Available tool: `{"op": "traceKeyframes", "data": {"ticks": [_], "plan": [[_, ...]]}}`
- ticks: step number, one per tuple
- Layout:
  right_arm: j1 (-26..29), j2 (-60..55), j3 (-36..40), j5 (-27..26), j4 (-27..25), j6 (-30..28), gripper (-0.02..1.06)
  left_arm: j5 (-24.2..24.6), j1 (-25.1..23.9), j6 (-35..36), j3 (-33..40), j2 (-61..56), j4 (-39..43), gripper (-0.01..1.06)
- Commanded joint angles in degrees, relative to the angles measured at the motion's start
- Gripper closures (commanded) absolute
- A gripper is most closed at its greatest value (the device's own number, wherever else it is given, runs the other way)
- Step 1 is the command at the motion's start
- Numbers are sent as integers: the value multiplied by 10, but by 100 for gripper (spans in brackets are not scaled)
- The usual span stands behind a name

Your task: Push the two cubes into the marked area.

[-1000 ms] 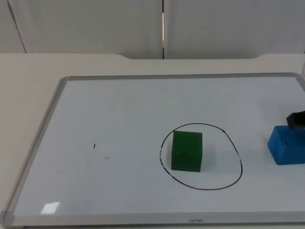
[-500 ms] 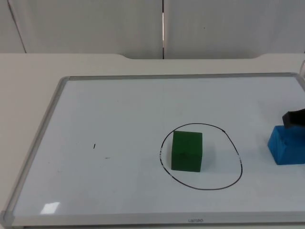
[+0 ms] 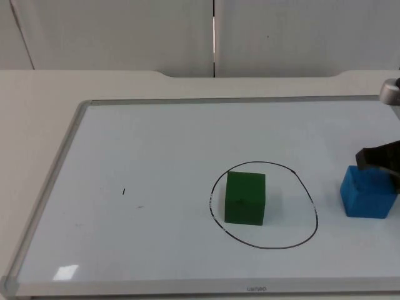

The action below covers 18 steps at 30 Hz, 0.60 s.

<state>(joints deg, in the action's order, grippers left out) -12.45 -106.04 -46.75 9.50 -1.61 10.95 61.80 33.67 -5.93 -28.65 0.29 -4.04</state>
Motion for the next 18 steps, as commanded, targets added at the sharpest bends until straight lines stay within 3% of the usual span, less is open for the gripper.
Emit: {"op": "traceKeyframes", "data": {"ticks": [1, 18], "plan": [[-3, 1, -2, -3, -2, 6, 104, -1, 2, 5, 2, -3, 2, 105], [-3, 1, -2, -15, -7, 6, 104, -1, 2, 5, 2, -3, 2, 105]]}}
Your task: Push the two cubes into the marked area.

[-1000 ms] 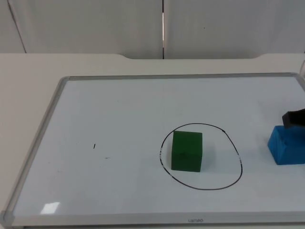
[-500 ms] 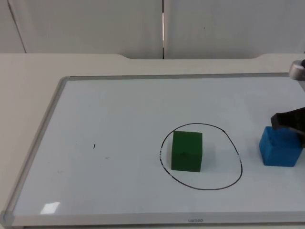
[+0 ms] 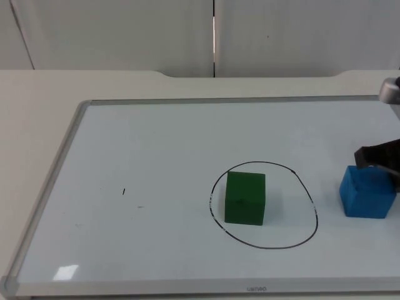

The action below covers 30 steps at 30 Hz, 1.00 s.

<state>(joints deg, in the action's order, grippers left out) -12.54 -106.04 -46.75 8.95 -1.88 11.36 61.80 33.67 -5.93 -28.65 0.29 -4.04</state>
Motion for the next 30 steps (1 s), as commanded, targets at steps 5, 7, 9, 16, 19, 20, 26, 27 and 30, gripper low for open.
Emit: {"op": "traceKeyframes", "data": {"ticks": [5, 7, 9, 16, 19, 20, 26, 27, 30], "plan": [[-7, 1, -2, -12, -24, 5, 104, -1, 2, 5, 2, -3, 3, 105], [-12, 1, -2, -16, -28, 5, 104, -1, 2, 6, 2, -3, 4, 105], [-15, 1, -2, -16, -29, 5, 104, -1, 2, 7, 2, -3, 6, 105], [-48, 0, -2, -33, -29, 10, 104, -1, 2, 8, 2, -3, 8, 105], [-55, 0, -2, -38, -29, 11, 104, -1, 2, 8, 2, -3, 8, 105], [-60, 0, -2, -38, -29, 14, 104, -1, 2, 8, 2, -3, 8, 105], [-60, 0, -2, -40, -29, 15, 104, -1, 2, 8, 2, -3, 8, 105], [-60, 0, -2, -40, -29, 15, 104, -1, 2, 8, 2, -3, 8, 105], [-60, -1, -2, -41, -29, 15, 104, -1, 2, 8, 2, -3, 8, 105]]}}
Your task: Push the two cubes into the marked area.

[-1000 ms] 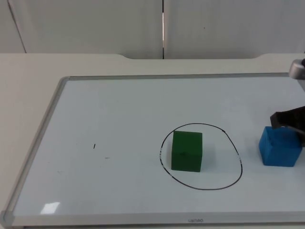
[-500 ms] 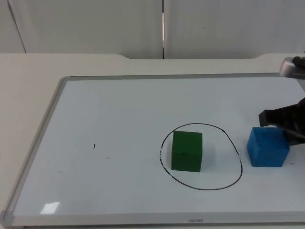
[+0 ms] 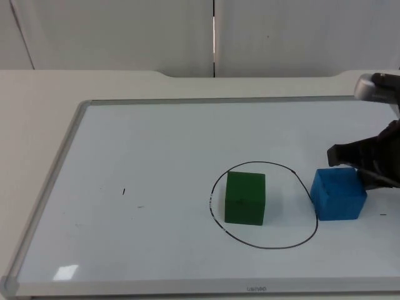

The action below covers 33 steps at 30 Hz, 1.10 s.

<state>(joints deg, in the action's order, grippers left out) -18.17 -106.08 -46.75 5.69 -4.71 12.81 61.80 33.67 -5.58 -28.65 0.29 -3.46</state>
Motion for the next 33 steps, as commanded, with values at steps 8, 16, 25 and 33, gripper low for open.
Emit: {"op": "traceKeyframes", "data": {"ticks": [8, 16, 25, 33], "plan": [[-4, -27, -2, -28, -1, 7, 104, -1, 2, 4, 2, -3, 2, 105], [-4, -29, -2, -45, -1, 7, 104, -1, 2, 4, 2, -3, 2, 105], [-4, -29, -2, -57, -1, 19, 104, -1, 2, 4, 2, -3, 2, 105], [-5, -29, -2, -57, -1, 21, 104, -1, 2, 4, 2, -3, 2, 105]]}}
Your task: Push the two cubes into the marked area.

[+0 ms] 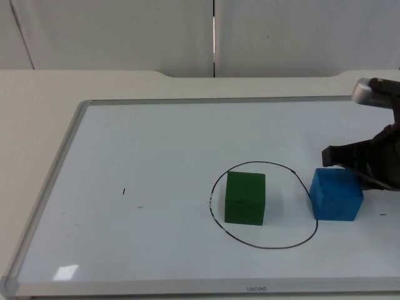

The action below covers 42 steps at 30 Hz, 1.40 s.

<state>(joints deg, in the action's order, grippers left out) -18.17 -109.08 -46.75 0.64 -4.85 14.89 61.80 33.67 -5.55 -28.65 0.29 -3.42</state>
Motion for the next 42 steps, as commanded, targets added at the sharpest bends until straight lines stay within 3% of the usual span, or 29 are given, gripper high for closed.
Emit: {"op": "traceKeyframes", "data": {"ticks": [1, 7, 21, 31, 42], "plan": [[-9, 1, -2, -11, 0, 0, 104, -1, 2, 4, 2, -3, 2, 105], [-27, 1, -2, -36, 0, 1, 104, -1, 2, 4, 2, -3, 2, 105], [-32, 1, -2, -34, 0, 18, 104, -1, 2, 4, 2, -3, 2, 105], [-32, 1, -2, 8, 0, 35, 104, -1, 2, 4, 2, -3, 2, 105], [-45, 1, -2, 17, -4, 38, 104, -1, 2, 4, 2, -3, 2, 105]]}}
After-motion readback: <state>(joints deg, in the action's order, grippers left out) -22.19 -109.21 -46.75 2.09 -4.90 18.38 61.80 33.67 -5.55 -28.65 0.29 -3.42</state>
